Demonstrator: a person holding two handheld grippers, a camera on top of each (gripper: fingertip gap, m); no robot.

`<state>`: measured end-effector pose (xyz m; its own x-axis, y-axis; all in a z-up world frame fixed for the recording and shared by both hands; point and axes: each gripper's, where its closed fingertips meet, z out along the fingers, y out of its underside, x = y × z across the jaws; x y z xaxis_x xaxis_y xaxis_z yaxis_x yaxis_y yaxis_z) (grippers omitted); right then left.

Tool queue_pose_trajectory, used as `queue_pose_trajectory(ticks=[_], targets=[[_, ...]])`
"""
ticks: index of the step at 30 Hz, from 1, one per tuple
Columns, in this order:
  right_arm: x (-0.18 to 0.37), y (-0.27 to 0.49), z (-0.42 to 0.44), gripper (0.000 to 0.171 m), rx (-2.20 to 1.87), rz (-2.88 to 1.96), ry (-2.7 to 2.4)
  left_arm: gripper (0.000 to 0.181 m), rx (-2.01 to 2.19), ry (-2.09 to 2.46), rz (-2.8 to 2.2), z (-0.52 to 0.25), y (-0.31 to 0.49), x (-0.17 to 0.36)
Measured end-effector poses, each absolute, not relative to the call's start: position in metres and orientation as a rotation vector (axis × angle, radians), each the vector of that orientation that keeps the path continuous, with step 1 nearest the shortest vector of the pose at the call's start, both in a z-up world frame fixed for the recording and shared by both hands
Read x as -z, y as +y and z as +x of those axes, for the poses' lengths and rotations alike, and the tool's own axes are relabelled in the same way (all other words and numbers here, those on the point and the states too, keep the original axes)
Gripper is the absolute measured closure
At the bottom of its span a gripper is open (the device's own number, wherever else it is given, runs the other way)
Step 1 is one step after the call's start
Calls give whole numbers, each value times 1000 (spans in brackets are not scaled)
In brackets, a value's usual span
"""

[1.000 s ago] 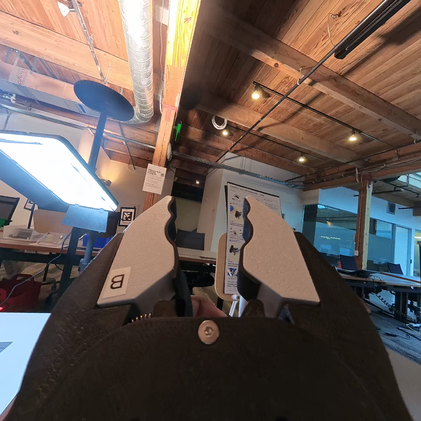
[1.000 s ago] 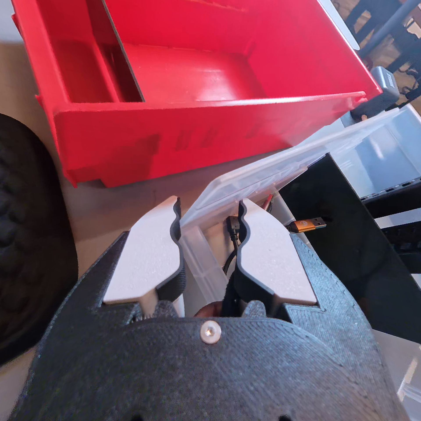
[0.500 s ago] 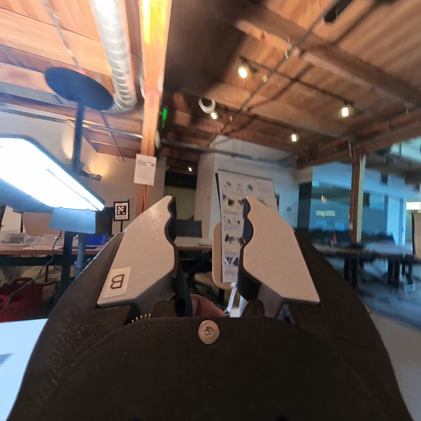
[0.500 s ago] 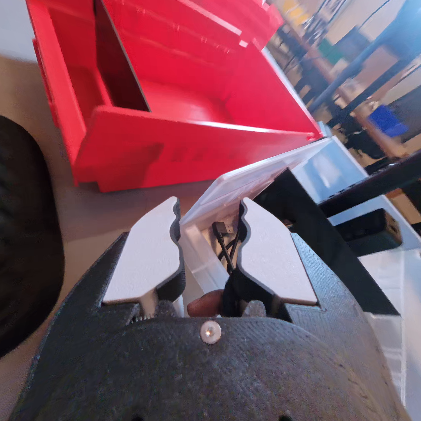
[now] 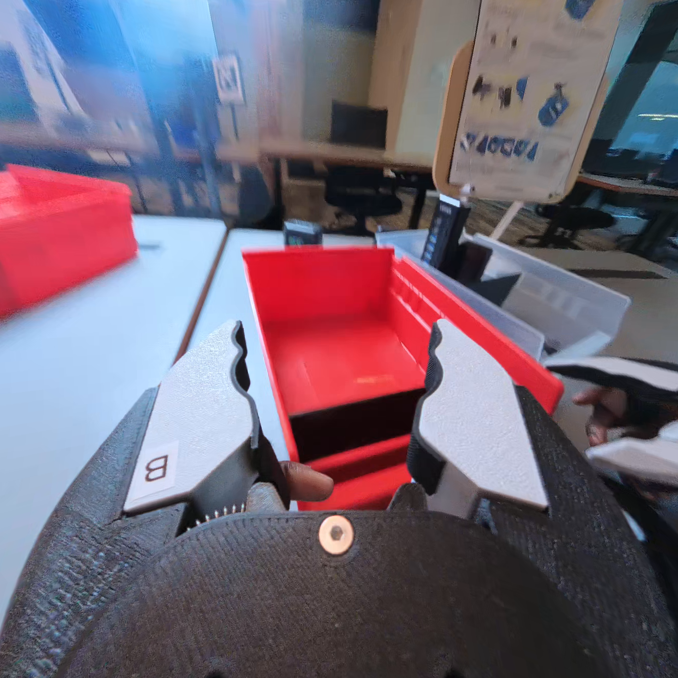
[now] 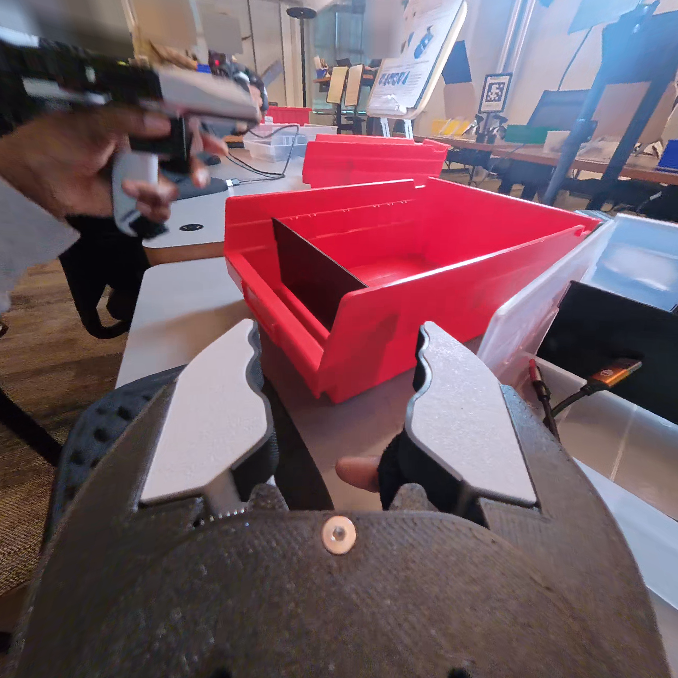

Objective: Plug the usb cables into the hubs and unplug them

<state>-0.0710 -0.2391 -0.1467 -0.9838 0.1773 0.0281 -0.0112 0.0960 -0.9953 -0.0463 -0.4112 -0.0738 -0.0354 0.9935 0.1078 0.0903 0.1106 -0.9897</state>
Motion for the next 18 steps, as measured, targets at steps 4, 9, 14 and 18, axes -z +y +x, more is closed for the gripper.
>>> queue_pose_trajectory(ticks=[4, 9, 14, 18], targets=[[158, -252, -79, 103, -1899, -227, -2291, 88, -993, -1447, -1307, -52, -410, 142], [162, -257, -109, 148, -1699, -345, -2249, 161, -1284, -1547, -1444, -52, -425, 165], [117, -245, -126, 155, -1761, -287, -2048, 171, -1565, -1472, -1353, -41, -408, 110], [59, -213, -121, 155, -1843, -174, -1787, 171, -1769, -1222, -1144, -34, -373, 32]])
